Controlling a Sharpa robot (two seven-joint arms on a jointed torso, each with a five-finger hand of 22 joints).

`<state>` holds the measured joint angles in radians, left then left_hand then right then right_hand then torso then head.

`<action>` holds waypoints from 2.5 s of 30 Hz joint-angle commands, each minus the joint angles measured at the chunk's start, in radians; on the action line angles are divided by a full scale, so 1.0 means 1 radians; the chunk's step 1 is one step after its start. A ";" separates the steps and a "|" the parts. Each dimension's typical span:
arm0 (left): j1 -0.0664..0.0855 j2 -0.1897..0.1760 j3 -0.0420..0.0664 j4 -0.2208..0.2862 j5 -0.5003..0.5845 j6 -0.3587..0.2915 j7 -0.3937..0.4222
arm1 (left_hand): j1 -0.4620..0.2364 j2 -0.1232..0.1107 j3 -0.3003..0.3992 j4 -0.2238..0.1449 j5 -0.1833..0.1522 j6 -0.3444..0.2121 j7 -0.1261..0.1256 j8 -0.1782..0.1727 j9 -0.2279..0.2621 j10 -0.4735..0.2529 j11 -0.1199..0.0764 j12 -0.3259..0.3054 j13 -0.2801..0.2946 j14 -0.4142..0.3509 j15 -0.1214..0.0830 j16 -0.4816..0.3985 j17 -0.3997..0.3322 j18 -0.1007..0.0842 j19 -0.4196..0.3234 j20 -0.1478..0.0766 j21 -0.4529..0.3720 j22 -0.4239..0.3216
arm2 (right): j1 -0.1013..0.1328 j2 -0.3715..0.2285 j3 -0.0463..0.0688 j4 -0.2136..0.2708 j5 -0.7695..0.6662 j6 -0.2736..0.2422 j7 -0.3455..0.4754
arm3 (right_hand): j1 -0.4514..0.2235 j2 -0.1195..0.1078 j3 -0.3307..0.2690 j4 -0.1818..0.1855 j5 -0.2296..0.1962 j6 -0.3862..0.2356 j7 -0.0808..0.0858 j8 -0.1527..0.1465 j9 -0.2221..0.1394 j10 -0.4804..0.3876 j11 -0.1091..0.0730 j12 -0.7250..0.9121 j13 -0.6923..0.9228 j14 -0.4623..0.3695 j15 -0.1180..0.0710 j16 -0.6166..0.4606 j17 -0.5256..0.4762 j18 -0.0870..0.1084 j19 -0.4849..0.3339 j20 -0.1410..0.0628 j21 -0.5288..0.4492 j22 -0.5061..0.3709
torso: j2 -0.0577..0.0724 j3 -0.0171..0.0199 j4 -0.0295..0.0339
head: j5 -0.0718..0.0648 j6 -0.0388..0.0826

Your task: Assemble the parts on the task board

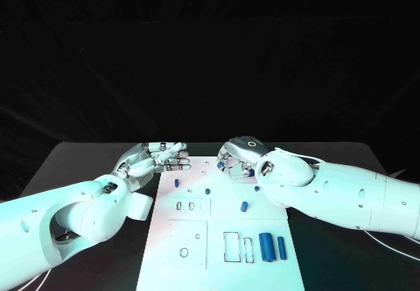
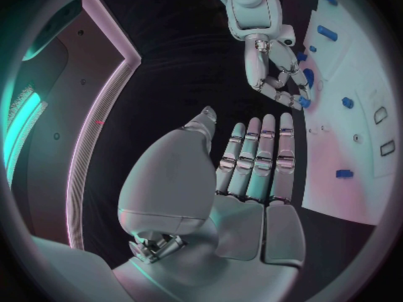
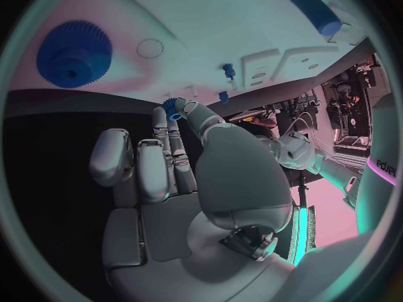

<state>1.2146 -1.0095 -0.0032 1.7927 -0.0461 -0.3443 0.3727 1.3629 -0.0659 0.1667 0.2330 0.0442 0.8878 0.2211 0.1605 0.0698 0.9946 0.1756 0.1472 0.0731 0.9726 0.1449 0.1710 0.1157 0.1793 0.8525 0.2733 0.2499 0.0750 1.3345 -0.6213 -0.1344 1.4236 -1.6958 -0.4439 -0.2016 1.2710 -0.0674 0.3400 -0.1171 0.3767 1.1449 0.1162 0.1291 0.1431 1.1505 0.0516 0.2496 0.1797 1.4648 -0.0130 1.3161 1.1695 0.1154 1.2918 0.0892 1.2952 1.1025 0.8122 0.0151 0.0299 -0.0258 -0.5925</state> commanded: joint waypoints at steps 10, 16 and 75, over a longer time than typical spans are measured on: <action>0.002 0.004 0.001 -0.002 0.002 0.021 0.005 | 0.007 -0.002 -0.005 0.001 0.005 0.001 0.013 -0.005 -0.001 -0.001 0.009 -0.003 -0.002 -0.001 0.006 -0.002 -0.001 0.005 0.006 0.003 -0.005 -0.001 | 0.002 0.099 0.001 -0.092 0.021 -0.042 -0.002 | 0.012 -0.007 0.011 0.002 -0.004 -0.001 0.002 0.001 0.004 0.003 0.004 0.004 0.000 0.041 -0.008 0.007 0.003 -0.021 0.007 -0.001 0.006 0.005 | 0.004 0.0007 0.0026 | 0.005 0.000; 0.002 0.003 0.001 -0.003 0.002 0.021 0.005 | 0.007 -0.002 -0.005 0.001 0.005 0.001 0.013 -0.005 -0.001 -0.001 0.009 -0.003 -0.002 -0.001 0.006 -0.002 -0.001 0.005 0.006 0.003 -0.005 -0.001 | -0.001 0.129 0.000 -0.128 0.034 -0.023 -0.004 | 0.012 -0.009 0.015 0.004 -0.012 -0.005 0.004 -0.001 0.006 0.002 0.005 0.004 -0.001 0.040 -0.008 0.009 0.004 -0.021 0.005 -0.001 0.005 0.004 | 0.006 0.0006 0.0032 | 0.007 -0.001; 0.014 0.006 0.001 -0.011 0.002 0.022 0.003 | 0.010 0.000 -0.007 0.001 0.005 0.000 0.013 -0.008 -0.002 -0.001 0.010 -0.007 -0.002 -0.002 0.006 -0.006 -0.001 0.005 0.006 0.004 -0.007 -0.002 | -0.006 0.107 0.000 -0.106 0.042 0.021 -0.043 | -0.015 -0.071 0.026 0.057 -0.086 -0.151 0.034 -0.060 -0.007 -0.076 0.035 -0.002 -0.013 0.029 0.018 0.008 -0.018 -0.012 -0.032 0.023 -0.022 -0.020 | 0.007 -0.0007 -0.0012 | 0.016 -0.008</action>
<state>1.2271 -1.0046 -0.0034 1.7810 -0.0457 -0.3398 0.3701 1.3628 -0.0659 0.1643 0.2356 0.0442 0.8878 0.2211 0.1564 0.0693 0.9911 0.1790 0.1428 0.0726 0.9726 0.1449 0.1710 0.1156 0.1792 0.8525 0.2733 0.2500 0.0743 1.3267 -0.5034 -0.1358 1.3008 -1.6482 -0.4098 -0.2246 1.2574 -0.1284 0.3640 -0.0647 0.2915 0.9880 0.1492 0.0651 0.1348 1.0692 0.0852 0.2440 0.1663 1.4664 -0.0001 1.3192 1.1510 0.1071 1.2607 0.1090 1.2716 1.0817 0.8206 0.0143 0.0304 -0.0099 -0.6003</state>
